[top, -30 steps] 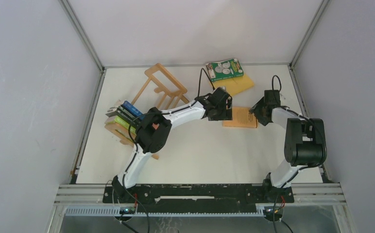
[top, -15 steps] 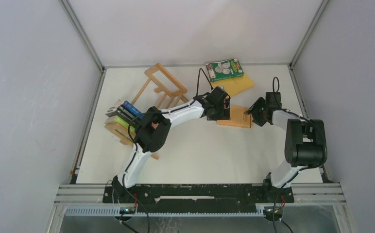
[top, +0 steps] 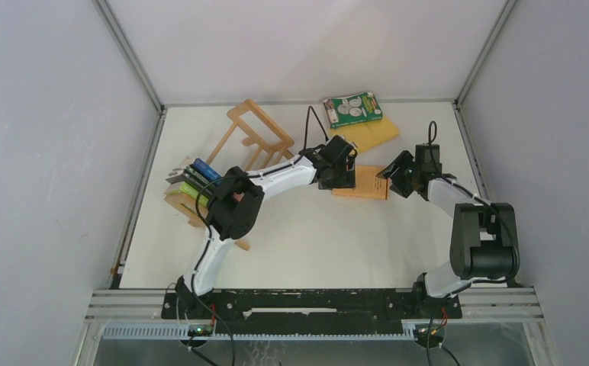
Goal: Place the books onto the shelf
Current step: Adjust the book at the center of the board.
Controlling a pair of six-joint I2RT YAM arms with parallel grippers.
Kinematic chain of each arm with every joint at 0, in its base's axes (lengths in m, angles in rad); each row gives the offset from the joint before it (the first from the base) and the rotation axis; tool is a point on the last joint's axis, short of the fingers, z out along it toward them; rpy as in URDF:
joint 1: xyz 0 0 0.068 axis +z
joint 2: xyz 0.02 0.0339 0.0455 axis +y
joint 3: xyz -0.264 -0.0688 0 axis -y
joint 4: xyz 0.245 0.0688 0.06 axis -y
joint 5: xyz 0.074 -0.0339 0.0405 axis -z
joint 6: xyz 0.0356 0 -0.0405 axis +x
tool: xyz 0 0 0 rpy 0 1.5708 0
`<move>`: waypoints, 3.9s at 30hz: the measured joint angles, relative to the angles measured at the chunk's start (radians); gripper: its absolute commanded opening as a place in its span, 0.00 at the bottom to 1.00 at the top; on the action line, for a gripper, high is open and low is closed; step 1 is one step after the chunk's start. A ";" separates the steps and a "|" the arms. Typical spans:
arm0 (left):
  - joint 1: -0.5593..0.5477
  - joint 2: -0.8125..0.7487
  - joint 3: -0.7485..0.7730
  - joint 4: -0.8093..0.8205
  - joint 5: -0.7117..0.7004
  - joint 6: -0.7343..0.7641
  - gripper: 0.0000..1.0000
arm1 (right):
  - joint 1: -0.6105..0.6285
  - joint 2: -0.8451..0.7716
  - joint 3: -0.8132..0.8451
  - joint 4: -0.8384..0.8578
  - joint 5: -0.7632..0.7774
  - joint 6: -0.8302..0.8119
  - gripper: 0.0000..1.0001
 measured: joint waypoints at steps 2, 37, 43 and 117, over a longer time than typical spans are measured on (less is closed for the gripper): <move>0.001 -0.011 -0.001 -0.008 -0.007 0.000 0.72 | 0.004 -0.012 0.000 0.000 -0.003 0.002 0.66; 0.007 -0.176 -0.016 0.084 -0.063 -0.002 0.70 | 0.055 -0.022 -0.034 -0.110 -0.167 -0.001 0.66; 0.007 -0.176 -0.016 0.110 -0.058 -0.002 0.70 | 0.061 -0.022 -0.054 -0.103 -0.211 0.016 0.66; -0.105 -0.353 -0.287 0.472 0.412 -0.091 0.65 | 0.095 -0.253 -0.179 -0.206 0.055 -0.003 0.68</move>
